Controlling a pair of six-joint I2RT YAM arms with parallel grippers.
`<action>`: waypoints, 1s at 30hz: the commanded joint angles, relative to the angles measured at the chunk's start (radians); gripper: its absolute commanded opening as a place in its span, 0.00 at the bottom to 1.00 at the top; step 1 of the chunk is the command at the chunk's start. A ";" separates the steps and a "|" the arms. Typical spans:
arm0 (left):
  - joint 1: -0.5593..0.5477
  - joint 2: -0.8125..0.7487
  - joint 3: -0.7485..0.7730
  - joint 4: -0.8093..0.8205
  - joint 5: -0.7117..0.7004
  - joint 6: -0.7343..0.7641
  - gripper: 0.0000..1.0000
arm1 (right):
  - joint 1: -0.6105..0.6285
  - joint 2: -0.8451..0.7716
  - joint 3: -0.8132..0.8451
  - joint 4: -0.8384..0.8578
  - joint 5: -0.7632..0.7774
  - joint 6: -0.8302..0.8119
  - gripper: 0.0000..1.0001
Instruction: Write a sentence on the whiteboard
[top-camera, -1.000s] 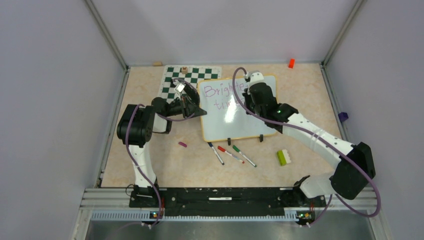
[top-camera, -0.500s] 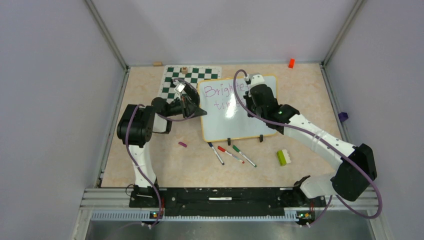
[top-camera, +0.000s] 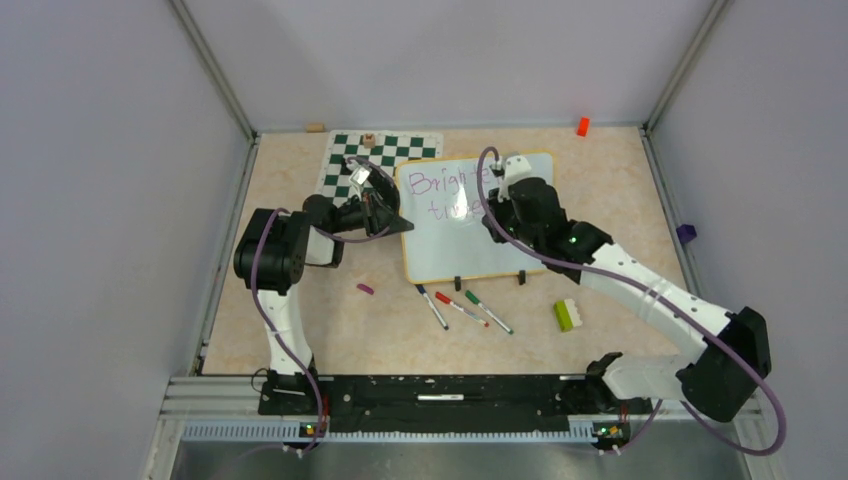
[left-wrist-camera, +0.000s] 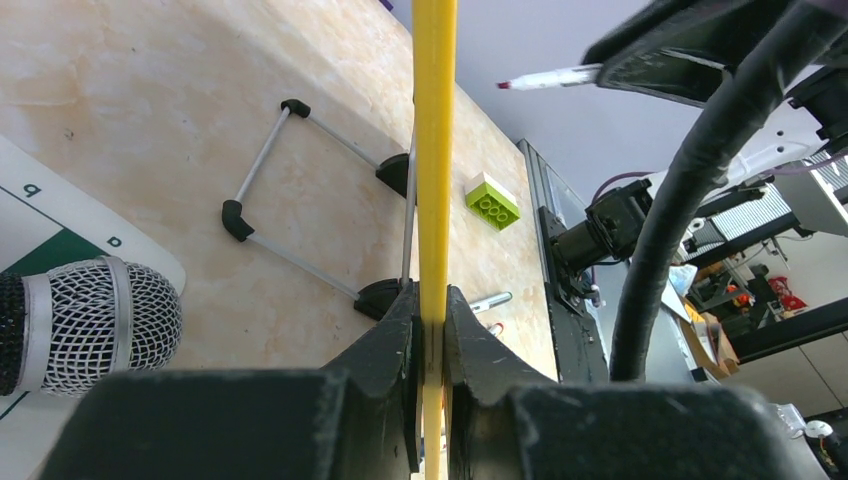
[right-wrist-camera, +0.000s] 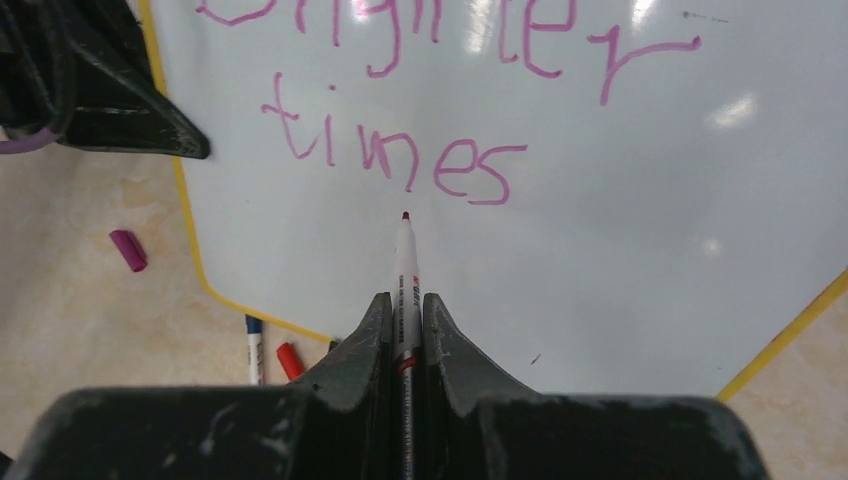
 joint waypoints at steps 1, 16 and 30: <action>-0.006 -0.022 0.012 0.101 -0.004 0.000 0.00 | 0.124 -0.046 -0.024 0.080 0.109 0.010 0.00; -0.006 -0.026 0.008 0.101 -0.004 0.003 0.00 | 0.346 0.100 -0.064 0.199 0.414 0.063 0.00; -0.006 -0.027 0.006 0.101 -0.004 0.004 0.00 | 0.347 0.161 -0.037 0.201 0.459 0.048 0.00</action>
